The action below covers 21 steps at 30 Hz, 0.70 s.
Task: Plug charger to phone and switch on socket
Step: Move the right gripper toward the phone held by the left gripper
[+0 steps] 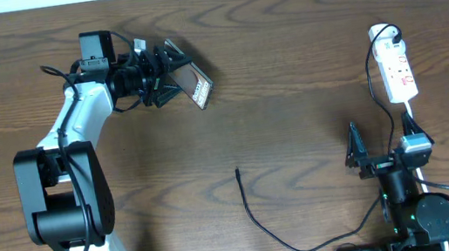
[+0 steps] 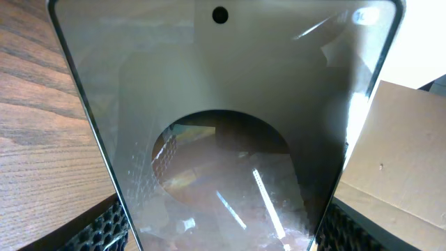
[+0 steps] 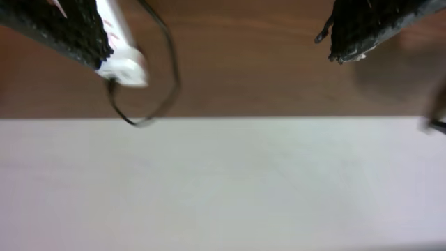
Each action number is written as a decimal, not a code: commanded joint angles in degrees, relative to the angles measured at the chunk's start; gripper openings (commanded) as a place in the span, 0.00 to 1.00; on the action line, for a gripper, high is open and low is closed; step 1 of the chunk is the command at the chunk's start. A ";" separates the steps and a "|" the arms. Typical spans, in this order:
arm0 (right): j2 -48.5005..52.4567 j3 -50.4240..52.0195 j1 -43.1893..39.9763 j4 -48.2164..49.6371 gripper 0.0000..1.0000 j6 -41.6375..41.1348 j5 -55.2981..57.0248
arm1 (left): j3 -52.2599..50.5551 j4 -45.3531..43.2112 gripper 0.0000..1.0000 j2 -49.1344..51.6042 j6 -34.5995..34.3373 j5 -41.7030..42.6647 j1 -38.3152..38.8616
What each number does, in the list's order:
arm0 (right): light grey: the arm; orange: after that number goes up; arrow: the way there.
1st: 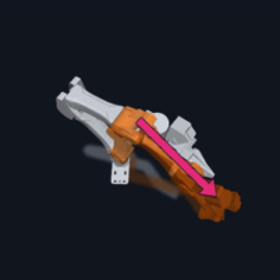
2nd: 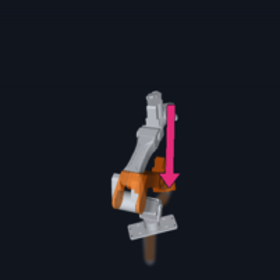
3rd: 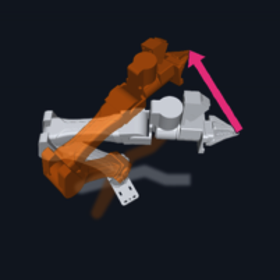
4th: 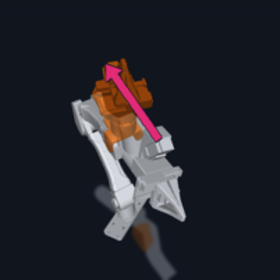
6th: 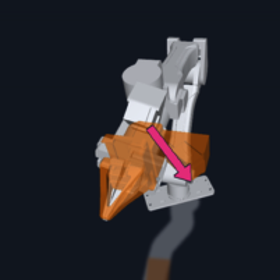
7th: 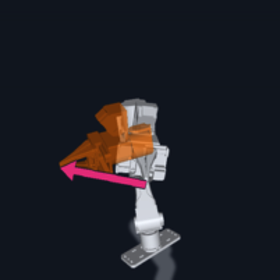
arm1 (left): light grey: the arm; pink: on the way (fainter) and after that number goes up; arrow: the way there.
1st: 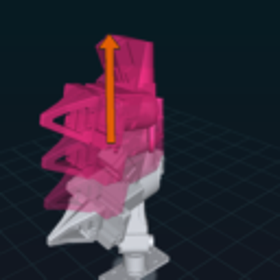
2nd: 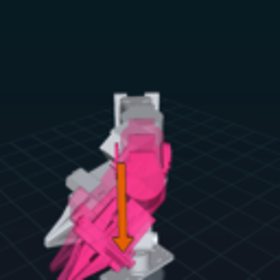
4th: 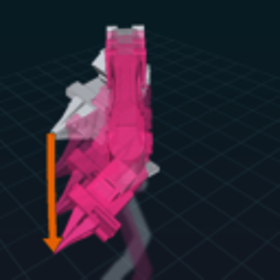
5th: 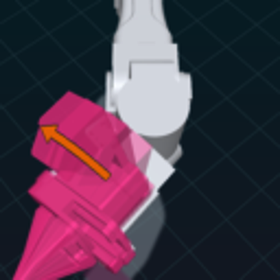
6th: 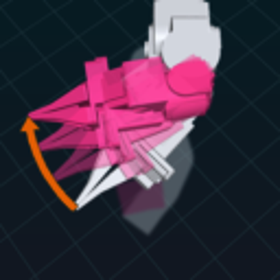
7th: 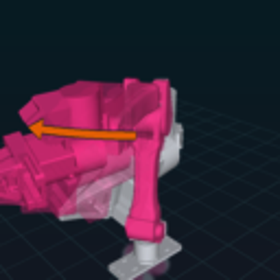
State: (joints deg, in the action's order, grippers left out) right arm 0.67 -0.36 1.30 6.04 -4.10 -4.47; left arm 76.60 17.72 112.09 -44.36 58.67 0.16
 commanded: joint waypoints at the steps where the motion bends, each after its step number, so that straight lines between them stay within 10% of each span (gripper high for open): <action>1: -0.28 0.00 -0.24 5.79 0.99 -15.08 -8.13 | 1.62 -0.46 0.07 0.09 -0.52 2.84 -0.11; 10: 14.27 -11.91 -0.24 5.70 0.99 -20.74 -20.52 | 1.62 -1.01 0.08 0.09 -1.46 2.86 -0.09; 21: 78.12 -47.15 2.71 6.56 0.99 -24.68 -63.71 | 1.62 -3.52 0.07 0.09 -5.95 3.85 -0.09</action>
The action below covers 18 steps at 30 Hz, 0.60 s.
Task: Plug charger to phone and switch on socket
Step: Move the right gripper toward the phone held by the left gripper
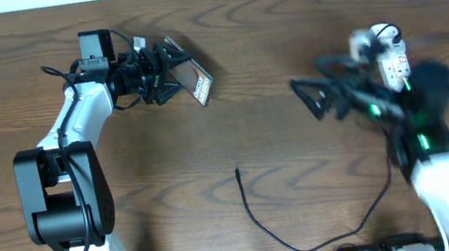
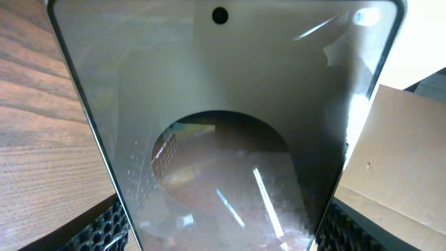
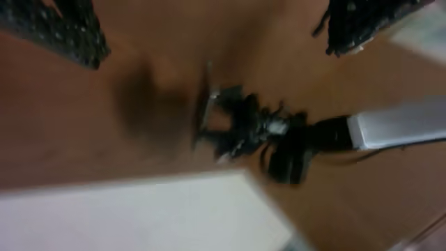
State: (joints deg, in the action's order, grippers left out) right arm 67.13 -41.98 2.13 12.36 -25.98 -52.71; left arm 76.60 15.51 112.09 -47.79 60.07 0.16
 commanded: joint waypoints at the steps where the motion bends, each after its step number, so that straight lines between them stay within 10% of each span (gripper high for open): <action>1: 15.72 -7.39 2.54 1.07 0.99 -3.96 -15.63 | 1.62 -1.77 0.08 0.09 -3.43 2.40 -0.11; 9: 39.45 -11.98 3.89 23.02 0.99 -25.46 -13.44 | 1.62 -4.07 0.07 0.09 -9.99 -0.33 -0.09; 18: 43.89 -11.98 9.22 29.86 0.93 -13.99 -11.56 | 1.53 -4.09 0.07 0.09 -18.99 -7.76 3.32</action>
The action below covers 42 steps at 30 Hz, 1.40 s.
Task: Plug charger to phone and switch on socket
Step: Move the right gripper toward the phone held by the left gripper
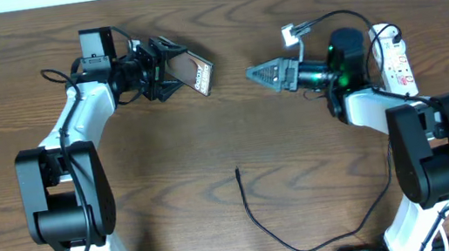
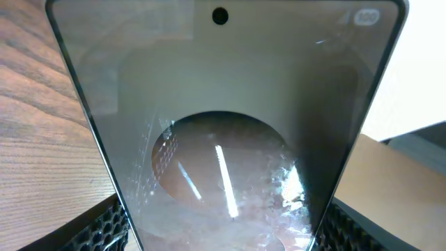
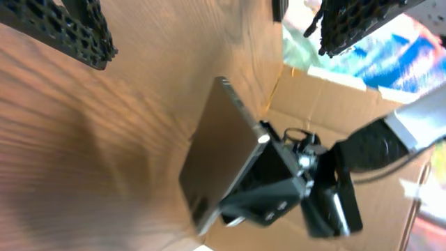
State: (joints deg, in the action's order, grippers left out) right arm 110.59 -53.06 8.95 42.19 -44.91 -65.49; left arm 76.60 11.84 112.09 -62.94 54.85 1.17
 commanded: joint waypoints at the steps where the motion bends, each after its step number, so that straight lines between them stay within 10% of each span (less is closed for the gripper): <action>1: 0.44 -0.87 2.99 0.00 0.93 5.49 1.81 | 1.53 -0.39 0.07 0.09 -4.07 -3.39 2.82; 18: 0.44 -0.90 6.54 -9.01 0.91 22.93 11.37 | 1.51 0.04 0.07 0.09 -12.20 -11.34 10.78; 42: 0.44 -0.90 11.41 -10.67 0.63 11.17 23.56 | 1.51 -0.90 0.07 0.09 -14.71 -12.57 13.92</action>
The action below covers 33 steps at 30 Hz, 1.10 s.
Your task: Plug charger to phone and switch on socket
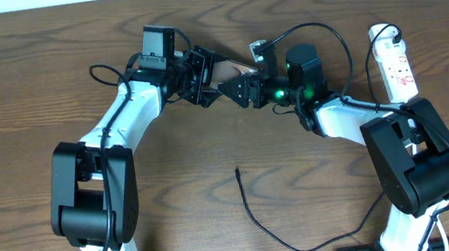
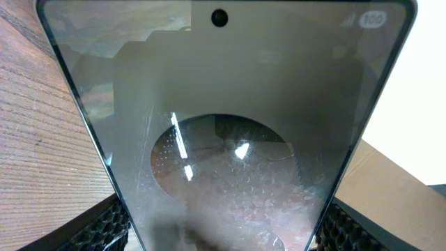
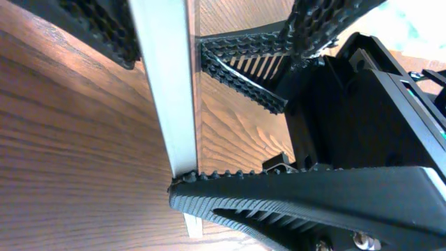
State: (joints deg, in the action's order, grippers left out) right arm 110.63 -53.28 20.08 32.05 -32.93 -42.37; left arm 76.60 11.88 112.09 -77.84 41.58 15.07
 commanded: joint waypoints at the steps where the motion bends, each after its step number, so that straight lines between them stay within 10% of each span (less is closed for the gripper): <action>1: 0.39 -0.68 0.28 -0.85 0.60 -0.90 0.44 | 1.51 -0.94 0.07 0.09 0.20 0.72 0.00; 27: 0.39 -0.68 0.28 -2.75 0.01 -0.90 -0.42 | 1.51 -0.85 0.07 0.09 0.20 0.13 0.02; 33: 0.39 -0.66 0.26 -2.95 0.01 -0.90 -0.46 | 1.51 -0.68 0.08 0.09 0.22 0.15 0.02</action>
State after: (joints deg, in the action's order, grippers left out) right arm 110.65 -53.25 20.08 28.95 -32.82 -40.88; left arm 76.60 11.70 112.09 -78.17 41.34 15.05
